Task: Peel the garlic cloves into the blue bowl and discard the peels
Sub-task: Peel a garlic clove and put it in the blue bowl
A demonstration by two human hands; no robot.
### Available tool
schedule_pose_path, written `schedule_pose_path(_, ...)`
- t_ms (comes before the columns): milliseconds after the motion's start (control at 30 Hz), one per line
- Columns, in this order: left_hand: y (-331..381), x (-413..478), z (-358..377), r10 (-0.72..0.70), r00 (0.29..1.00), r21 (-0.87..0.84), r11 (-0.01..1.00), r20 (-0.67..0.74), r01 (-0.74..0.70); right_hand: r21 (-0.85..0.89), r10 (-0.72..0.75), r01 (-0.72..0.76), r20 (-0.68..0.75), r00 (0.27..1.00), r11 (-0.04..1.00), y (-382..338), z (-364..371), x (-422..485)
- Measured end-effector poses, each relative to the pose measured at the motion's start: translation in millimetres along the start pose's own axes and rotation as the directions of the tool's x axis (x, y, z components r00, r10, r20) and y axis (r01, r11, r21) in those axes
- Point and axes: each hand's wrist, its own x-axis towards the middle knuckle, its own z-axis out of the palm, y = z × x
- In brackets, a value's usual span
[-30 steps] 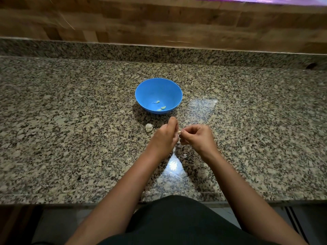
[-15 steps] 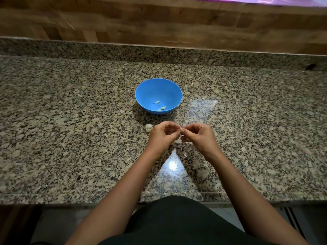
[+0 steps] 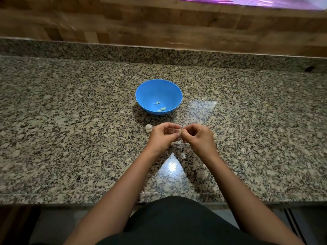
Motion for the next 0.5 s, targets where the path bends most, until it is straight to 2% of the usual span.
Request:
schedule_pose_path(267,-0.5,2.2,-0.1,-0.067,0.998,-0.197,0.978,-0.015,0.063,0.057,0.045,-0.048,0.042,0.998,0.997,-2.0,1.2,0.5)
schedule_pose_path(500,-0.1,5.7,0.5,-0.153,0.987,-0.402,0.908,-0.052,0.119,-0.019,0.078,-0.077,0.072,0.994,0.997,0.3,2.1,-1.1)
